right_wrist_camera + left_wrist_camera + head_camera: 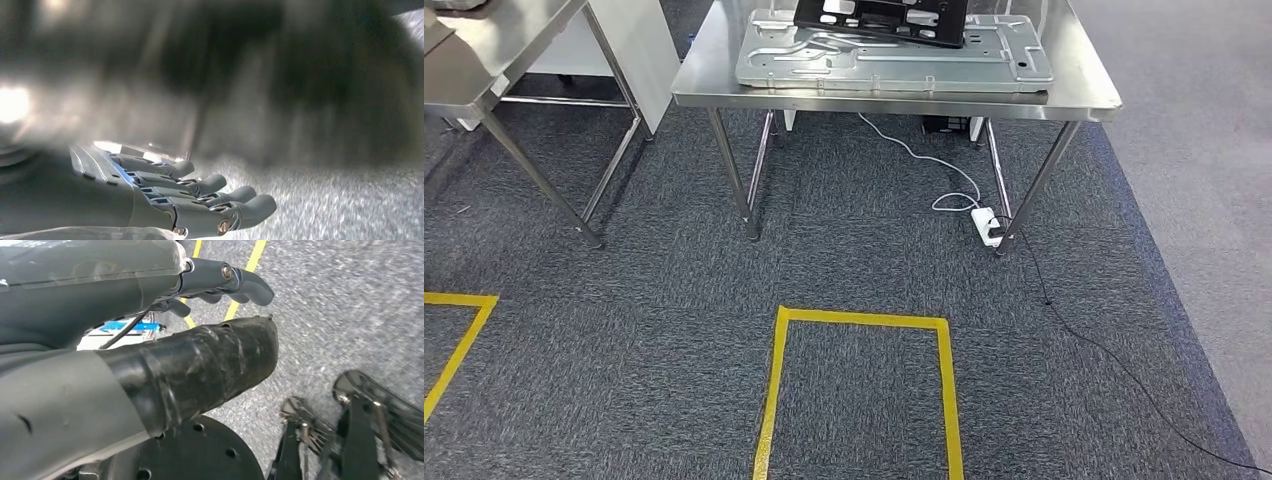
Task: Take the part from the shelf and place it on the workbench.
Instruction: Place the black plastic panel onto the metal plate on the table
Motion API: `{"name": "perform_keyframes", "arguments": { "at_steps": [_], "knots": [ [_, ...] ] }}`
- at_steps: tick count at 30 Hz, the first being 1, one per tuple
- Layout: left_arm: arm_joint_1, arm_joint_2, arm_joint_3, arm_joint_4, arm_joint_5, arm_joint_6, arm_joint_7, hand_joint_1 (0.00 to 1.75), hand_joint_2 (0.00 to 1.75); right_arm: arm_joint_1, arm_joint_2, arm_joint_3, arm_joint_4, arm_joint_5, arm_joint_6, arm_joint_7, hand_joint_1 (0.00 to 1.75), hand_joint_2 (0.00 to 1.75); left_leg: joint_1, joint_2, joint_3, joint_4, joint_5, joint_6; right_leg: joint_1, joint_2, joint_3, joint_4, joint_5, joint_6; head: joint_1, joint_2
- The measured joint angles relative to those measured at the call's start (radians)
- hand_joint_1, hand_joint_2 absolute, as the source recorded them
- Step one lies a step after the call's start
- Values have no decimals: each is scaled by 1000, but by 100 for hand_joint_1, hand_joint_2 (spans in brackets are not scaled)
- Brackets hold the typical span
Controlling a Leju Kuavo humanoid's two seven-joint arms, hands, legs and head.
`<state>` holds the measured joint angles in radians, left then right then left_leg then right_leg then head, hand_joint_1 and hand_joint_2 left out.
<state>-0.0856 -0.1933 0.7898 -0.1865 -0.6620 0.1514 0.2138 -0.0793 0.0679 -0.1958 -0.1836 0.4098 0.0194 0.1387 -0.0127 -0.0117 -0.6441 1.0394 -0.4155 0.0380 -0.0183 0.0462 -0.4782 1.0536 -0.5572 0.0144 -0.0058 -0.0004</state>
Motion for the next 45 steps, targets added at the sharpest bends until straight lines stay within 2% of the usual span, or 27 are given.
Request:
{"name": "perform_keyframes", "arguments": {
  "at_steps": [1, 3, 5, 7, 8, 10, 12, 14, 16, 17, 19, 22, 23, 24, 26, 27, 29, 31, 33, 34, 36, 38, 39, 40, 41, 43, 45],
  "knots": [
    [0, -1, 0, 0, 0, 0, 1, 0, 0, 1, -1, 0, 0, 2, 0, -3, 0, 175, -1, -7, -8, 3, 10, -6, 2, -1, 11, -27, -13, -4, 0, 0],
    [3, 0, 1, 0, -1, 0, 2, 0, 0, 1, 0, 1, 1, 2, 0, -8, 0, 175, 2, -18, -18, 6, 17, -18, -1, -22, 0, -34, -2, -17, 0, 0],
    [6, 0, 1, 0, -1, 0, 2, 0, 0, -1, 1, 1, 1, 2, 0, -10, 0, 175, 8, -13, -37, 49, -41, -33, -7, -44, -18, -38, 20, -32, 0, 0],
    [7, 0, 1, 0, 0, 1, 4, 0, 0, -1, 0, 1, 1, 2, 0, -9, 0, 175, 19, -1, -66, 160, -141, -51, -7, -66, -44, -36, 41, -37, 0, 0],
    [7, 0, 1, 0, 0, 1, 4, 0, 0, 0, 0, 1, 1, 2, -1, -9, 0, 175, 24, 2, -76, 221, -172, -59, -7, -77, -60, -34, 52, -35, 0, 0],
    [8, -1, 1, 0, -1, 1, 4, 0, 0, 0, 0, 1, 1, 3, 0, -9, 0, 175, 34, 7, -61, 281, -161, -71, -8, -101, -90, -28, 71, -29, 0, 0],
    [7, -1, 1, 0, -1, 1, 4, 0, 0, -1, 0, 2, 1, 3, 0, -9, 0, 175, 41, 23, 28, 201, -109, -75, -11, -123, -114, -22, 87, -21, 0, 0],
    [3, -1, 1, 0, -2, 0, 5, 0, 0, -2, 0, 2, 1, 3, 0, -10, 0, 175, 38, 57, 151, 42, -111, -71, -12, -141, -126, -18, 102, -7, 0, 0],
    [0, -1, 2, 0, -2, 0, 4, 0, 0, -3, 0, 2, 0, 3, 0, -10, 0, 175, 28, 70, 202, -47, -133, -55, -14, -161, -128, -20, 120, 10, 0, 0],
    [1, -1, 2, 0, -2, 0, 4, 0, 0, -4, 0, 2, 0, 3, 0, -10, 0, 175, 23, 64, 196, -58, -132, -44, -16, -171, -128, -23, 129, 19, 0, 0],
    [4, -2, 3, 0, -2, 0, 4, 0, 0, -6, -1, 4, 1, 3, 0, -10, 0, 175, 22, 50, 178, -62, -110, -22, -20, -148, -132, -15, 114, 33, 0, 0],
    [4, -2, 5, 0, -2, 0, 4, 0, 0, -2, -3, 4, 1, 3, 0, -10, 0, 175, 14, 28, 137, -64, -73, 9, -16, -67, -169, 116, -25, 31, 0, 0],
    [4, -2, 5, 0, -2, -1, 4, 0, 0, 0, -4, 4, 1, 3, 1, -10, 0, 175, 9, 17, 120, -61, -61, 15, -11, -56, -183, 180, -65, 27, 0, 0],
    [4, -2, 5, 0, -2, -1, 4, 0, 0, 2, -4, 4, 1, 3, 1, -10, 0, 175, 3, 4, 103, -57, -49, 18, -5, -51, -188, 226, -80, 21, 0, 0],
    [6, -2, 5, 0, -2, -2, 4, 0, 0, 3, -4, 4, 2, 4, 1, -10, 0, 175, -7, -23, 68, -45, -27, 20, 9, -45, -150, 220, -47, 4, 0, 0],
    [7, -2, 6, 0, -2, -2, 4, 0, 0, 2, -4, 4, 2, 4, 1, -10, 0, 175, -11, -36, 52, -39, -18, 20, 16, -34, -106, 166, -18, -9, 0, 0],
    [6, -8, 6, 0, -2, -2, 4, 0, 0, 2, -10, 5, 2, 4, 0, -10, 0, 175, -16, -58, 29, -28, -2, 18, 28, 8, -13, 26, 5, -36, 0, 0],
    [4, -12, 6, 0, -2, -2, 5, 0, 0, 1, -14, 5, 2, 5, 0, -10, 0, 175, -15, -78, 15, -24, 16, 11, 35, 29, 25, -48, 2, -51, 0, 0],
    [6, -11, 6, 0, -2, -1, 5, 0, 0, -2, -11, 5, 2, 6, 1, -10, 0, 175, -15, -93, 7, -29, 34, 0, 31, 5, 19, -64, 19, -55, 0, 0],
    [7, -10, 7, 0, -2, -1, 6, 0, 0, -4, -10, 6, 2, 6, 1, -10, 0, 175, -16, -86, 1, -25, 27, -4, 26, -8, 13, -71, 31, -59, 0, 0],
    [7, -9, 7, 0, -2, 0, 7, 0, 0, -4, -8, 6, 2, 6, 1, -11, 0, 175, -12, -46, -20, 32, -46, -17, 16, -36, -4, -84, 56, -64, 0, 0],
    [7, -9, 7, 0, -2, 0, 7, 0, 0, 0, -9, 6, 2, 7, 1, -12, 0, 175, 8, -10, -47, 151, -146, -39, 13, -68, -26, -85, 74, -59, -1, 0],
    [7, -9, 7, 0, -2, 0, 8, 0, 0, 2, -9, 6, 2, 7, 1, -12, 0, 175, 20, -2, -55, 208, -166, -52, 10, -86, -39, -84, 82, -53, -1, 0],
    [7, -9, 7, 0, -2, 0, 8, 0, 0, 3, -9, 6, 2, 7, 1, -12, 0, 175, 31, 3, -52, 244, -160, -64, 7, -103, -52, -80, 90, -47, -1, 0],
    [7, -9, 7, 0, -2, 0, 8, 0, 0, 3, -9, 6, 2, 9, 1, -12, 0, 175, 42, 7, -33, 247, -133, -75, 3, -119, -65, -74, 96, -40, -1, 0],
    [5, -9, 7, 0, -2, -1, 8, 0, 0, -1, -9, 6, 2, 13, 1, -13, 0, 175, 63, 35, 60, 152, -86, -99, -5, -147, -91, -54, 105, -24, -1, 0],
    [1, -11, 8, 0, -2, -1, 8, 0, 0, -4, -12, 7, 2, 16, 1, -13, 0, 175, 65, 68, 156, 14, -101, -104, -10, -169, -114, -30, 112, -6, 1, 0]
  ]
}}
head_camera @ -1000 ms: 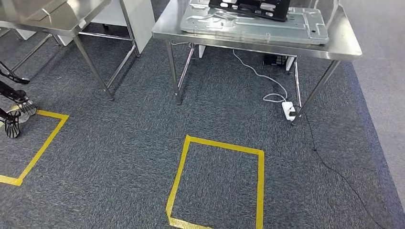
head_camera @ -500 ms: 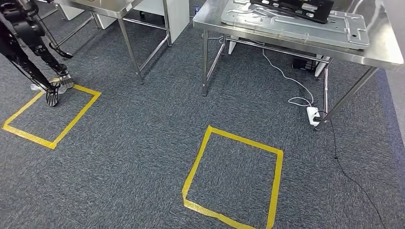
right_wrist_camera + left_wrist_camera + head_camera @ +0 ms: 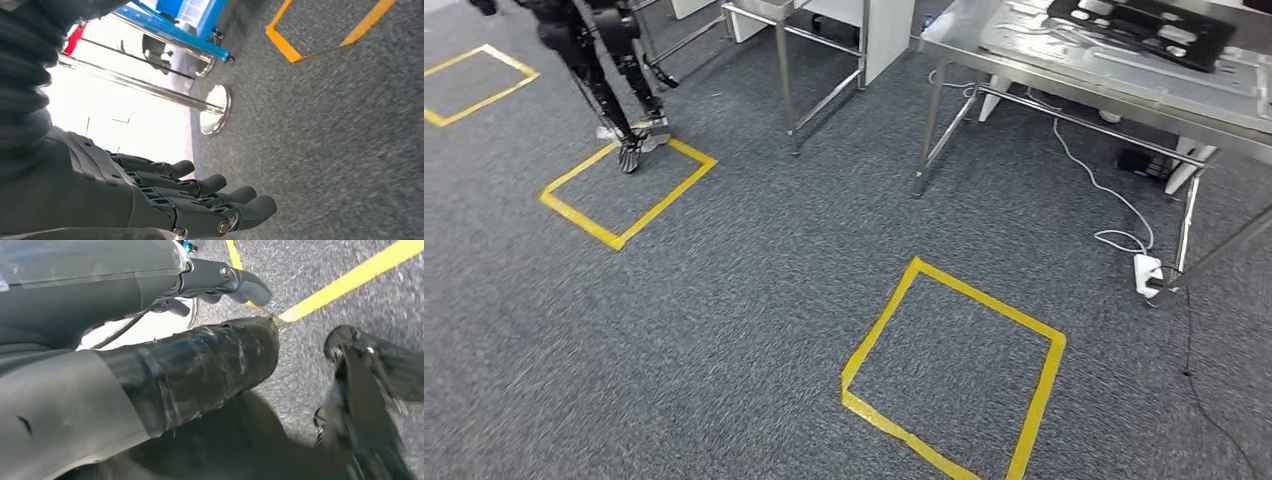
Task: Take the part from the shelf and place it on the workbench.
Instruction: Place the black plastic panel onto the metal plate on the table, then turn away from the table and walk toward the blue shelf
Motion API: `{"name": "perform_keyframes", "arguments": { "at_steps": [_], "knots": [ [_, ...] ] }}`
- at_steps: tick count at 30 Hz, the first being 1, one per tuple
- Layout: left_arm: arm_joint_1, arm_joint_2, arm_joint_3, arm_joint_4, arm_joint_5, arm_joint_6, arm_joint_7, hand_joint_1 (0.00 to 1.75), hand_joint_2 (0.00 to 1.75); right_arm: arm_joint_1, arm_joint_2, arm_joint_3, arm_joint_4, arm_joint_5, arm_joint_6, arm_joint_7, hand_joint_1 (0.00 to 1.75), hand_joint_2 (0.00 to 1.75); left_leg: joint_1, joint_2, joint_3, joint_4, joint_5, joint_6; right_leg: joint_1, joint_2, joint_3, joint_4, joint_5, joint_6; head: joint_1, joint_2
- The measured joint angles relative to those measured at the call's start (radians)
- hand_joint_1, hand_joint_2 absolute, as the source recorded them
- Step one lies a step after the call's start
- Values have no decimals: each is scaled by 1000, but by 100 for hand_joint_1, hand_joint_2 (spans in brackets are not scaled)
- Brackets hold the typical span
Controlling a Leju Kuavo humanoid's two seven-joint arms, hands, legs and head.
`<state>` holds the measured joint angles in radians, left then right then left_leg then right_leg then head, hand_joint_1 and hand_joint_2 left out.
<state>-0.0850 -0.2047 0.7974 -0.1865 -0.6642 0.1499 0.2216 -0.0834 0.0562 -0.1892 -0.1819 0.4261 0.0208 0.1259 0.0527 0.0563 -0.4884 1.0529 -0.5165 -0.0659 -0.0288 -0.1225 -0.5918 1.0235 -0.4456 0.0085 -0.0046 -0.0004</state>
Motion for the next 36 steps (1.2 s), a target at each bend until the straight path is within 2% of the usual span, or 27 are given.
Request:
{"name": "perform_keyframes", "arguments": {
  "at_steps": [1, 3, 4, 5, 6, 8, 9, 10, 11, 12, 13, 15, 16, 17, 19, 20, 21, 23, 24, 25, 26, 27, 29, 31, 32, 34, 36],
  "knots": [
    [-1, -1, 0, 0, 0, 0, 0, 0, 0, -2, -1, 0, 0, 1, 0, 0, 0, 175, -4, 9, 20, -39, -15, 8, -2, -8, -5, 8, 4, 10, 1, 0],
    [2, 0, 0, 0, 0, -1, 0, 0, 0, -4, 0, 0, -1, 2, 2, 0, 0, 175, -16, -4, 8, -49, -14, 37, -9, -24, -8, 8, 18, 30, 5, 0],
    [4, 2, 1, 0, 0, -1, 0, 0, 0, -4, 1, 0, -1, 2, 4, 0, 0, 175, -20, -11, 0, -50, -7, 51, -15, -15, -10, 10, 14, 38, 4, 0],
    [5, 4, 1, 0, 0, -1, 0, 0, 0, -2, 2, 1, -1, 2, 6, 0, 0, 175, -23, -20, -10, -51, 3, 64, -19, 8, -16, 23, -7, 44, 5, 0],
    [5, 5, 2, 0, 0, -1, 0, 0, 0, 1, 2, 1, 0, 3, 7, 0, 0, 175, -26, -28, -22, -53, 15, 75, -20, 39, -27, 54, -46, 45, 5, 0],
    [4, 6, 3, 0, 0, -2, 0, 0, 0, 7, 2, 1, 0, 3, 9, 0, 0, 175, -34, -47, -47, -52, 36, 91, -10, 99, -56, 164, -153, 33, 5, 0],
    [4, 6, 3, 0, -1, -3, 0, 0, 0, 11, 2, 1, 1, 4, 10, 0, 0, 175, -41, -60, -61, -50, 47, 97, -3, 111, -67, 220, -188, 24, 5, 0],
    [5, 6, 3, 0, -2, -5, 0, 0, 0, 13, 2, 1, 2, 4, 11, 0, 0, 175, -47, -74, -75, -48, 58, 101, 5, 118, -66, 257, -201, 15, 5, 0],
    [5, 6, 3, 0, -3, -6, 0, 0, 0, 13, 3, 1, 2, 4, 11, 0, 0, 175, -53, -88, -90, -45, 68, 103, 13, 121, -51, 261, -193, 5, 5, 0],
    [6, 6, 3, 0, -4, -8, 0, 0, 0, 13, 3, 1, 2, 5, 11, 0, 0, 175, -57, -103, -103, -41, 76, 104, 21, 126, -18, 229, -168, -6, 5, 0],
    [6, 6, 4, 0, -4, -8, 1, 0, 0, 12, 2, 1, 2, 6, 10, 0, 0, 175, -59, -117, -115, -38, 84, 104, 30, 140, 27, 169, -140, -18, 5, 0],
    [4, 4, 4, 0, 4, -13, -6, 0, 0, 10, -1, 1, 2, 8, 9, 0, 0, 175, -62, -142, -133, -33, 100, 100, 42, 184, 108, 41, -112, -41, 4, 0],
    [1, 2, 6, 0, 11, -16, -14, 0, 0, 9, -3, 1, 2, 8, 8, 0, 0, 175, -62, -154, -140, -32, 108, 97, 45, 200, 127, 1, -108, -48, 4, 0],
    [0, 2, 9, 0, 18, -20, -23, 0, 0, 8, -4, 1, 2, 9, 8, 0, 0, 175, -61, -165, -145, -33, 116, 92, 47, 202, 130, -16, -109, -51, 4, 0],
    [1, 2, 19, 0, 24, -27, -39, 0, 0, 5, -1, 1, 2, 12, 8, 0, 0, 175, -62, -178, -153, -34, 126, 82, 43, 176, 126, -30, -96, -53, 5, 0],
    [2, 2, 23, 0, 24, -29, -43, 0, 0, 4, 1, 1, 2, 14, 9, 0, 0, 175, -63, -163, -158, -25, 116, 78, 40, 162, 125, -36, -88, -58, 4, 0],
    [3, 2, 24, 0, 24, -30, -45, 0, 0, 4, 3, 1, 2, 16, 9, 0, 0, 175, -62, -140, -169, 1, 88, 74, 36, 147, 123, -42, -79, -62, 4, 0],
    [3, 2, 25, 0, 24, -31, -46, 0, 0, 10, 4, 1, 2, 18, 11, 0, 0, 175, -53, -88, -199, 100, 2, 62, 34, 115, 114, -46, -67, -66, 3, 0],
    [3, 2, 25, 0, 24, -31, -46, 0, 0, 13, 4, 1, 2, 18, 11, 0, 0, 175, -46, -77, -216, 159, -31, 54, 34, 98, 108, -45, -63, -64, 3, 0],
    [4, 2, 25, 0, 24, -31, -46, 0, 0, 15, 4, 1, 2, 19, 11, 0, 0, 175, -38, -71, -223, 203, -44, 45, 32, 80, 102, -43, -60, -60, 3, 0],
    [4, 2, 25, 0, 23, -31, -46, 0, 0, 16, 4, 1, 2, 19, 12, 0, 0, 175, -31, -66, -217, 219, -39, 37, 30, 63, 94, -41, -57, -56, 3, 0],
    [5, 2, 26, 0, 22, -32, -46, 0, 0, 15, 4, 1, 2, 19, 12, 0, 0, 175, -25, -59, -192, 199, -21, 30, 27, 47, 86, -36, -55, -52, 3, 0],
    [5, 2, 26, 0, 19, -34, -45, 0, 0, 12, 3, 1, 2, 20, 12, 0, 0, 175, -16, -22, -96, 71, 13, 20, 22, 20, 73, -23, -55, -41, 2, 0],
    [4, 1, 26, 0, 18, -35, -44, 0, 0, 11, 3, 1, 2, 21, 11, 0, 0, 175, -20, 14, -35, -21, 26, 27, 20, -2, 69, -10, -58, -25, 3, 0],
    [4, 1, 26, 0, 18, -34, -43, 0, 0, 9, 3, 1, 2, 21, 10, -1, 0, 175, -24, 19, -31, -32, 23, 37, 20, -11, 69, -6, -59, -17, 4, 0],
    [6, 1, 29, 0, 18, -32, -41, 0, 0, 3, 5, 1, 1, 23, 10, -1, 0, 175, -28, 2, -38, -39, 25, 60, 17, -24, 74, -4, -60, -1, 4, 0],
    [6, 1, 31, 0, 20, -32, -38, 0, 0, 1, 5, 1, 1, 24, 10, -3, 0, 175, -27, -21, -42, -49, 37, 78, 10, 20, 62, 26, -89, 11, 4, 0]
  ]
}}
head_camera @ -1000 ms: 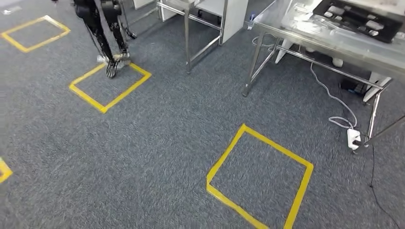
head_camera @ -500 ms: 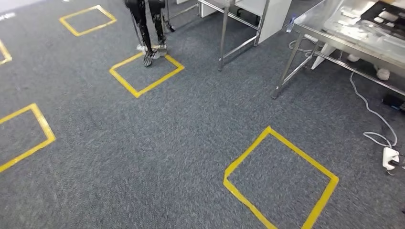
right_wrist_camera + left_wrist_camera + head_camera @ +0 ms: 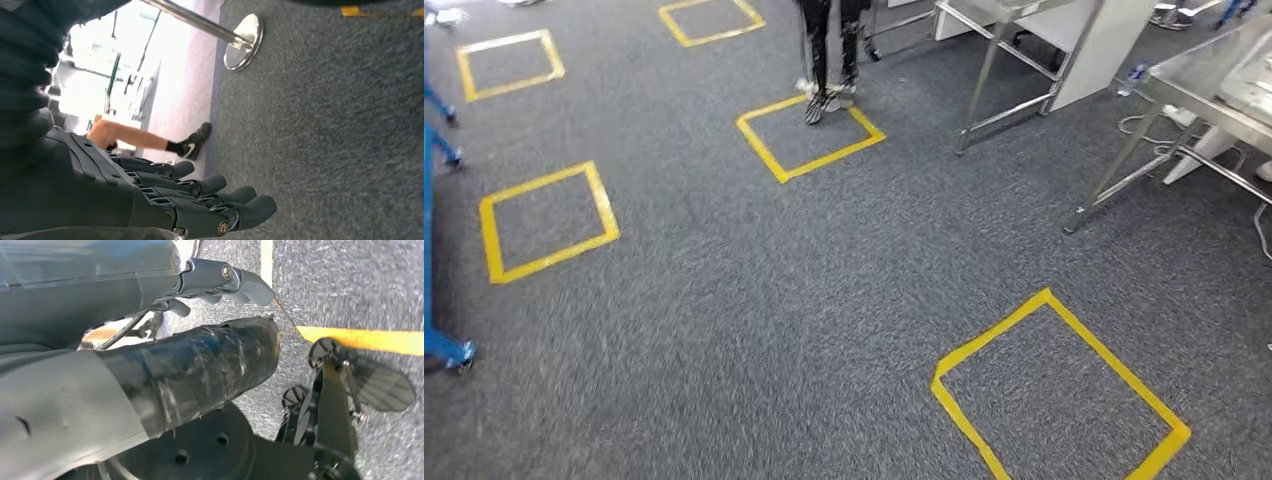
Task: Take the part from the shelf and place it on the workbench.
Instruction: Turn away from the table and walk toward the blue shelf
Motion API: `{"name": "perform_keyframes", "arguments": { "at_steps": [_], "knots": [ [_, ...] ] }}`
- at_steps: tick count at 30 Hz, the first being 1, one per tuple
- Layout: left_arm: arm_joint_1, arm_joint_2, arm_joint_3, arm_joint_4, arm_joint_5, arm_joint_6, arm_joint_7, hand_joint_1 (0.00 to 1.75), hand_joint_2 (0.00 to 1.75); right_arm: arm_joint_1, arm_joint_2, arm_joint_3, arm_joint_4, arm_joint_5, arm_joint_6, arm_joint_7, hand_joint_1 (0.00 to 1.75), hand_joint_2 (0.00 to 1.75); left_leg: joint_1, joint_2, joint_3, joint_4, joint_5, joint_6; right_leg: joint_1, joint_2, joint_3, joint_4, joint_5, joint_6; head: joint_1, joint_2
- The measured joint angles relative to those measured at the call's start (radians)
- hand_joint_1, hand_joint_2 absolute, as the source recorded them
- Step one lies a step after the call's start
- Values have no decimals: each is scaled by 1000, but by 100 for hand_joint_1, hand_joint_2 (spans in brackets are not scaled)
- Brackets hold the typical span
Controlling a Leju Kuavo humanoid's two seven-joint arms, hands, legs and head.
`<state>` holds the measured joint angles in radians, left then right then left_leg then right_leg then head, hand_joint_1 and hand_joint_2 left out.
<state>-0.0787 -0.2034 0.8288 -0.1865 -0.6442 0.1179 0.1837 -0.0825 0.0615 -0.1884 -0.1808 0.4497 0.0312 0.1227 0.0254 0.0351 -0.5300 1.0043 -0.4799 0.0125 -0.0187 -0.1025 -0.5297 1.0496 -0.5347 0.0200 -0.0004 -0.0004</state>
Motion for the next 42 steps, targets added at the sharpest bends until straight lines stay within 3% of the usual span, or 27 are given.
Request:
{"name": "perform_keyframes", "arguments": {
  "at_steps": [2, 4, 5, 6, 7, 9, 11, 13, 15, 17, 19, 20, 21, 23, 25, 26, 30, 33, 34, 36, 38, 39, 40, 42],
  "knots": [
    [-1, 0, 3, 0, 6, -4, 4, 0, 0, 4, 0, 0, 0, 1, 0, -5, 0, 175, -3, -21, -10, -3, 11, 15, -3, 70, -47, 104, -70, 4, 0, 0],
    [-1, 0, 7, 0, 13, -12, 6, 0, 0, 9, 0, 0, 1, 3, 0, -9, 0, 175, -10, -48, -21, 0, 19, 22, -3, 96, -103, 224, -121, 2, 0, 0],
    [0, 0, 10, 0, 17, -15, 7, 0, 0, 11, 0, 0, 1, 4, 0, -11, 0, 175, -12, -63, -25, 2, 20, 23, -3, 100, -114, 249, -119, 0, 0, 0],
    [1, -1, 12, 0, 18, -18, 8, 0, 0, 12, 0, 0, 1, 6, 0, -13, 0, 175, -14, -79, -28, 5, 21, 23, -3, 103, -107, 232, -96, -3, 0, 0],
    [2, -2, 14, 0, 19, -19, 8, 0, 0, 13, -1, 0, 2, 8, 1, -15, 0, 175, -15, -94, -29, 8, 22, 23, -2, 110, -83, 180, -58, -7, 0, 0],
    [2, -5, 17, 0, 19, -20, 9, 0, 0, 17, -5, 0, 2, 13, 2, -21, 0, 175, -17, -122, -33, 16, 21, 18, -2, 149, -25, 47, 5, -17, 0, 0],
    [0, -8, 18, 0, 19, -21, 8, 0, 0, 19, -9, 0, 2, 15, 3, -28, 0, 175, -16, -143, -41, 19, 24, 7, 1, 173, -1, -14, 20, -23, 0, 0],
    [1, -9, 19, 0, 18, -21, 9, 0, 0, 16, -10, 0, 1, 16, 3, -32, 0, 175, -14, -159, -47, 18, 30, -7, 2, 156, 2, -22, 24, -29, 0, 0],
    [3, -9, 19, 0, 16, -21, 11, 0, 0, 14, -10, 0, 1, 17, 4, -33, 0, 175, -14, -127, -63, 45, 12, -15, 0, 131, 6, -35, 33, -41, 0, 0],
    [2, -9, 20, 0, 16, -20, 13, 0, 0, 19, -10, 0, 1, 17, 5, -33, 0, 175, -15, -70, -109, 141, -46, -19, 1, 101, 7, -43, 38, -50, 0, 0],
    [2, -9, 22, 0, 15, -20, 13, 0, 0, 24, -11, 0, 1, 18, 5, -33, 0, 175, -12, -49, -165, 261, -99, -26, 5, 70, 5, -43, 38, -52, 0, 0],
    [3, -9, 24, 0, 15, -19, 14, 0, 0, 25, -11, 0, 1, 18, 5, -34, 0, 175, -10, -45, -176, 289, -103, -29, 6, 55, 4, -42, 38, -51, -1, 0],
    [3, -9, 25, 0, 15, -19, 15, 0, 0, 25, -11, 0, 1, 19, 5, -34, 0, 175, -8, -42, -168, 282, -89, -32, 7, 41, 4, -42, 37, -51, -1, 0],
    [3, -9, 26, 0, 13, -18, 17, 0, 0, 23, -12, 0, 1, 23, 6, -36, 0, 175, -7, -13, -99, 164, -30, -32, 7, 16, 6, -39, 33, -46, -1, 0],
    [0, -9, 27, 0, 8, -17, 20, 0, 0, 22, -12, 0, 1, 30, 6, -41, 0, 175, -12, 28, -36, 50, 3, -23, 11, -7, 9, -31, 26, -34, 0, 0],
    [-2, -9, 27, 0, 5, -17, 21, 0, 0, 22, -12, 0, 1, 33, 6, -44, 0, 175, -16, 38, -26, 26, 5, -17, 13, -17, 10, -29, 23, -28, 0, 0],
    [3, -9, 29, 0, 0, -14, 25, 0, 0, 12, -11, 0, -1, 38, 6, -50, 0, 175, -17, 2, -26, 9, 13, 10, 9, -39, 21, -33, 19, -7, 0, 0],
    [3, -9, 29, 0, 0, -13, 26, 0, 0, 12, -11, 0, -1, 38, 6, -50, 0, 175, -13, -4, -20, 3, 17, 15, 6, -32, 21, -31, 16, -3, 0, 0],
    [4, -9, 29, 0, -1, -13, 26, 0, 0, 12, -11, 0, -1, 38, 6, -50, 0, 175, -13, -4, -20, 3, 18, 15, 5, -28, 21, -30, 15, -3, 0, 0],
    [2, -8, 30, 0, -3, -8, 27, 0, 0, 15, -11, 0, -1, 38, 10, -53, 0, 175, -14, -14, -23, 0, 23, 22, 3, 25, 5, 11, -18, -1, 0, 0],
    [-2, -11, 54, 0, 55, 12, 6, 0, 0, 21, 5, 0, 0, 45, -38, -69, 0, 175, -19, -59, -30, 2, 30, 30, 2, 87, -55, 132, -63, -3, 0, 0],
    [-3, -13, 74, 0, 88, 23, -9, 0, 0, 23, 19, 0, 0, 49, -71, -78, 0, 175, -21, -84, -33, 5, 31, 31, 3, 100, -68, 152, -57, -6, 0, 0],
    [-4, -15, 96, 0, 120, 33, -24, 0, 0, 24, 34, -1, 0, 56, -108, -86, 0, 175, -23, -109, -35, 8, 31, 30, 3, 119, -65, 137, -32, -11, 0, 0],
    [-5, -17, 118, 0, 109, 37, -22, 0, 0, 27, 55, 0, 0, 67, -134, -99, 0, 175, -23, -135, -40, 15, 31, 22, 4, 173, -18, 22, 19, -20, 0, 0]
  ]
}}
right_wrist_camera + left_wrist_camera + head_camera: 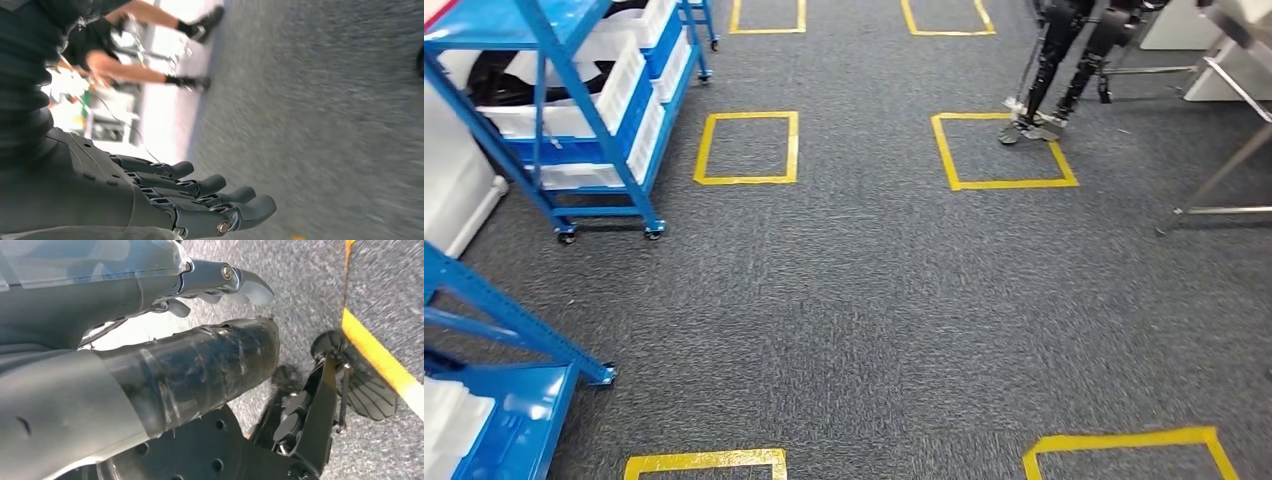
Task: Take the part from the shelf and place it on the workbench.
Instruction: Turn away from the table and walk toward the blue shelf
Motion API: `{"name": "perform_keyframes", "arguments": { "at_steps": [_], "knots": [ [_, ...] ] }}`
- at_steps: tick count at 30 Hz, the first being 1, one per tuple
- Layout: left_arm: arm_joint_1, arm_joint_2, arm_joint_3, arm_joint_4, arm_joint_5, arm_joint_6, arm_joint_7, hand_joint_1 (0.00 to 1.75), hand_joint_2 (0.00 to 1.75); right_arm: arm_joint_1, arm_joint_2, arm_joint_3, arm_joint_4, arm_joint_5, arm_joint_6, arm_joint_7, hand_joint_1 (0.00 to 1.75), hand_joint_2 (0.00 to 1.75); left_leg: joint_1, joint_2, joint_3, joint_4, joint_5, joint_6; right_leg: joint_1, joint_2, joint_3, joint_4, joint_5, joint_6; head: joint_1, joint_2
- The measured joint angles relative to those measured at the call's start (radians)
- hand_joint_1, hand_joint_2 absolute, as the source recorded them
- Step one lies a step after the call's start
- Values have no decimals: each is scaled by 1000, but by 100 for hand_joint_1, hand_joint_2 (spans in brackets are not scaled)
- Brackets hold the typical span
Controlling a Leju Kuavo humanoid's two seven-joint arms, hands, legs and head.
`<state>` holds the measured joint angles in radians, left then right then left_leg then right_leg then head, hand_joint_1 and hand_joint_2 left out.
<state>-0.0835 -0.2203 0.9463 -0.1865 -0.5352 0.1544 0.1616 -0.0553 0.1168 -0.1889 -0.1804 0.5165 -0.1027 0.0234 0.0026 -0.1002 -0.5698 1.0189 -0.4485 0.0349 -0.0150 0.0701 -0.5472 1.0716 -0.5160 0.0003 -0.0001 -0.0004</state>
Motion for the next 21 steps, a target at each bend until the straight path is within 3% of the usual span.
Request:
{"name": "perform_keyframes", "arguments": {
  "at_steps": [2, 4, 6, 8, 10, 11, 12, 14, 16, 17, 19, 21],
  "knots": [
    [-1, 1, 3, 0, -22, 0, 15, 0, 0, -2, 16, 1, 0, 11, -7, -13, 0, 175, 3, -22, -8, 1, 4, -14, 4, 25, 13, -40, 8, -6, 0, 0],
    [1, 2, 4, 0, -31, 0, 23, 0, 0, -7, 29, 1, 0, 16, -7, -19, 0, 175, 5, -40, -15, -1, 9, -28, 4, -2, 16, -49, 15, -15, 0, 0],
    [2, 4, 6, 0, -44, 0, 33, 0, 0, -5, 38, 1, 0, 23, -2, -23, 0, 175, 4, 3, -32, 31, -14, -36, 1, -34, 23, -64, 24, -28, 0, 0],
    [0, 5, 5, 0, -70, -1, 50, 0, 0, 0, 42, 3, 0, 33, 13, -23, 0, 175, 5, 68, -79, 133, -78, -44, 3, -69, 25, -70, 27, -36, 0, 0],
    [1, 6, -3, 0, -97, -8, 64, 0, 0, 3, 46, 8, 0, 44, 32, -21, 0, 175, 9, 87, -127, 241, -126, -54, 5, -104, 23, -70, 25, -38, -1, 0],
    [2, 7, -8, 0, -107, -11, 70, 0, 0, 3, 48, 11, 0, 51, 39, -19, 0, 175, 11, 91, -132, 257, -125, -58, 6, -120, 22, -70, 24, -38, -1, 0],
    [3, 7, -13, 0, -114, -12, 77, 0, 0, 3, 49, 15, 0, 58, 46, -18, 0, 175, 12, 96, -117, 237, -108, -60, 6, -136, 22, -69, 23, -37, -1, 0],
    [3, 5, -22, 0, -132, -12, 94, 0, 0, 2, 52, 24, -1, 76, 64, -5, 0, 175, 13, 131, -45, 114, -53, -59, 7, -162, 26, -67, 18, -31, -1, 0],
    [2, 6, -37, 0, -165, -29, 113, 0, 0, 1, 53, 33, -3, 98, 93, 25, 0, 175, 9, 166, 9, 17, -24, -47, 12, -181, 29, -61, 12, -21, 0, 0],
    [3, 7, -48, 0, -181, -42, 120, 0, 0, -1, 53, 38, -3, 109, 106, 41, 0, 175, 6, 172, 16, -1, -22, -40, 14, -190, 30, -59, 9, -15, 0, 0],
    [6, 12, -67, 0, -202, -62, 127, 0, 0, -5, 53, 49, -5, 125, 118, 62, 0, 175, 4, 150, 14, -5, -18, -24, 13, -204, 35, -59, 7, -5, 0, 0],
    [8, 15, -80, 0, -209, -71, 128, 0, 0, -7, 53, 57, -7, 130, 118, 70, 0, 175, 7, 130, 18, -14, -11, -9, 8, -168, 29, -33, -17, 7, 0, 0]
  ]
}}
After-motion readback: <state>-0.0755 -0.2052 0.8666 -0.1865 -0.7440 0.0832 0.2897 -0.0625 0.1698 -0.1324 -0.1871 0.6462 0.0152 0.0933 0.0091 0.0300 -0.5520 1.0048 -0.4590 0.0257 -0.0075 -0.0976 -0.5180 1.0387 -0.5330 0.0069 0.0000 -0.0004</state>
